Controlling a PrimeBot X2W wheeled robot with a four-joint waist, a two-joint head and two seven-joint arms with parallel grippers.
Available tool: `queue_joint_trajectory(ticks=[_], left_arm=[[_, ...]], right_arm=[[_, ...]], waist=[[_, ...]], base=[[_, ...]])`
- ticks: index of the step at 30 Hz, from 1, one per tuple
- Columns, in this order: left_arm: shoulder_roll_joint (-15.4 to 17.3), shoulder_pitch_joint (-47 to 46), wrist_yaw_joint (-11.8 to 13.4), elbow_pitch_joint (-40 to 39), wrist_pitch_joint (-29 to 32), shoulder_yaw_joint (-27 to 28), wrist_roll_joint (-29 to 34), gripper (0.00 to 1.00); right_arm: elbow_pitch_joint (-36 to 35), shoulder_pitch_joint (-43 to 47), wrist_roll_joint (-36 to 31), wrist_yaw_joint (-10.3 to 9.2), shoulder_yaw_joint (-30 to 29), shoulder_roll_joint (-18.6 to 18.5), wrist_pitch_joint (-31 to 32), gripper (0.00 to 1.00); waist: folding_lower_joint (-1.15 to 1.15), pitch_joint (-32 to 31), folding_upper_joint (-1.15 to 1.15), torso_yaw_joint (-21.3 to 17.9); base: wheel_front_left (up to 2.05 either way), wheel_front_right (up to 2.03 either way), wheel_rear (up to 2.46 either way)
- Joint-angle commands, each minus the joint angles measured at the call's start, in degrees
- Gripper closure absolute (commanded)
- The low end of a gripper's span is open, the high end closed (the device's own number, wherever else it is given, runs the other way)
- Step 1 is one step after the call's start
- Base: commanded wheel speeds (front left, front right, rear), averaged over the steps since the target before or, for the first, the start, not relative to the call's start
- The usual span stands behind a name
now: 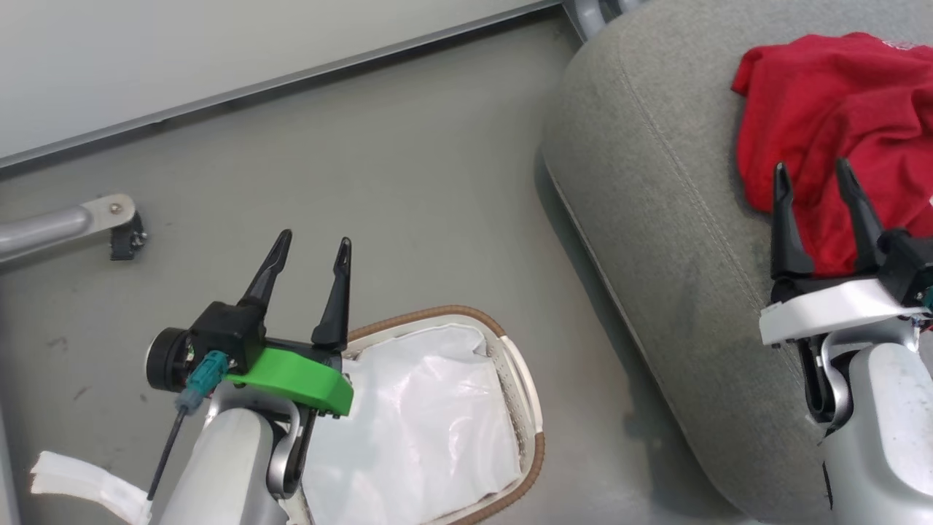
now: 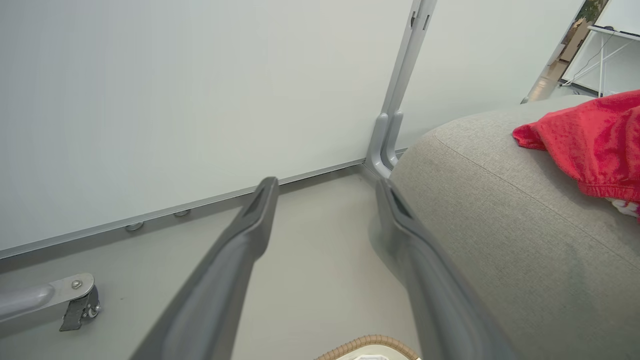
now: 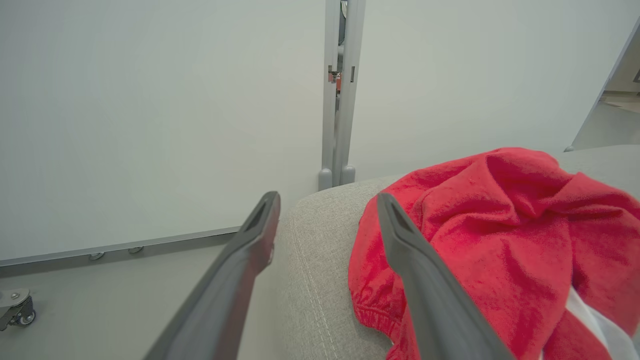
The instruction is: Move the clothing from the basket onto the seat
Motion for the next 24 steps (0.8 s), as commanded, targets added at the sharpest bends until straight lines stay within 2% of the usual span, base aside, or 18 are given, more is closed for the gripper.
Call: queue_joint_trajectory(ticks=[1, 7, 15, 24], left_arm=[[-0.4, 1.6, -0.2, 0.5, 0.0, 1.5, 0.8, 0.00], [-1.7, 5.6, 0.3, 1.4, 0.0, 8.4, 2.8, 0.00], [-2.6, 10.9, 0.7, 1.5, 0.0, 15.1, 5.3, 0.00], [-3.0, 15.5, -0.1, 0.9, 0.0, 17.7, 4.0, 0.00]], right_arm=[[-0.4, 1.5, 0.5, -0.06, 0.7, -0.1, -0.1, 0.00], [0.4, 4.9, 1.6, -0.06, 4.6, 0.3, -0.1, 0.00], [1.5, 8.4, 2.5, -0.06, 7.7, 1.3, -0.1, 0.00], [2.4, 12.0, 2.5, -0.06, 9.5, 2.0, -0.1, 0.00]], waist=[[0.00, -4.6, 0.00, 5.1], [0.00, -7.8, 0.00, 8.3], [0.00, -10.8, 0.00, 10.5], [0.00, -12.8, 0.00, 11.5]], base=[[0.00, 0.00, 0.00], [0.00, 0.00, 0.00], [0.00, 0.00, 0.00], [0.00, 0.00, 0.00]])
